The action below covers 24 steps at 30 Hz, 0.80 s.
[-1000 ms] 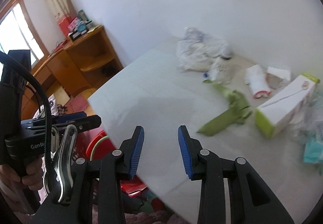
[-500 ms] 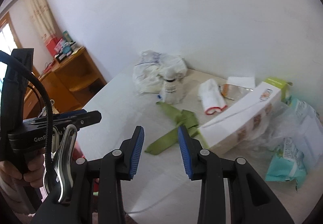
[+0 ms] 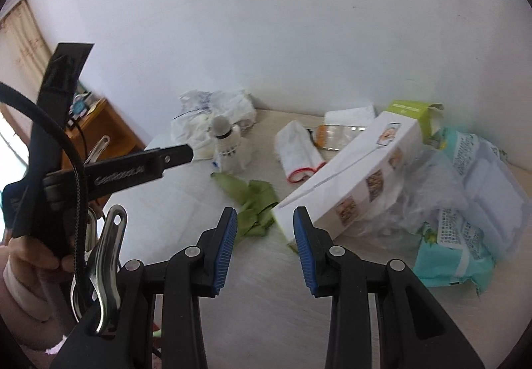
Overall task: Collect trash
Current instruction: 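Lower the left tool onto the white shuttlecock and close on it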
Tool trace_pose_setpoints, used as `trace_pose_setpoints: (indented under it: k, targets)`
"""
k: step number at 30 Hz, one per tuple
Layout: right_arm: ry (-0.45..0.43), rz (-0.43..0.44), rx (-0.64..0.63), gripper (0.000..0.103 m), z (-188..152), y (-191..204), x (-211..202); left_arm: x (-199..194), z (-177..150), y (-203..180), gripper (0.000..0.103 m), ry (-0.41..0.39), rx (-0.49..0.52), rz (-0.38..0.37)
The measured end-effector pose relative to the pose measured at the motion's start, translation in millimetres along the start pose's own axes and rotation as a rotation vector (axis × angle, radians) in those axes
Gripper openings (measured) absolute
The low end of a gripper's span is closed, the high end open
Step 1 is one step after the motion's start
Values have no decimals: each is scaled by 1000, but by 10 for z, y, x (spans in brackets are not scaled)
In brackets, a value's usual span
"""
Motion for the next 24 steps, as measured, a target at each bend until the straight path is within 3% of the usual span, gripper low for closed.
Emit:
trace_pose_setpoints:
  k: [9, 19, 24]
  targets:
    - [7, -37, 50, 36, 11, -44, 56, 493, 221, -29, 49, 23, 27, 9]
    - [13, -68, 76, 36, 18, -102, 79, 723, 277, -94, 49, 41, 41, 21]
    - [11, -72, 82, 36, 18, -115, 67, 754, 255, -114, 33, 41, 44, 23]
Point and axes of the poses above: each gripper's, at about its wrist camera, not at the fingertips, and x roughly the way its jaws point, y to its left, z to its top, the point moved 1 cm from there along x, roughly the way its jaws point, and after that the axes turned 5 degrees about y, right-handed, at the moved point
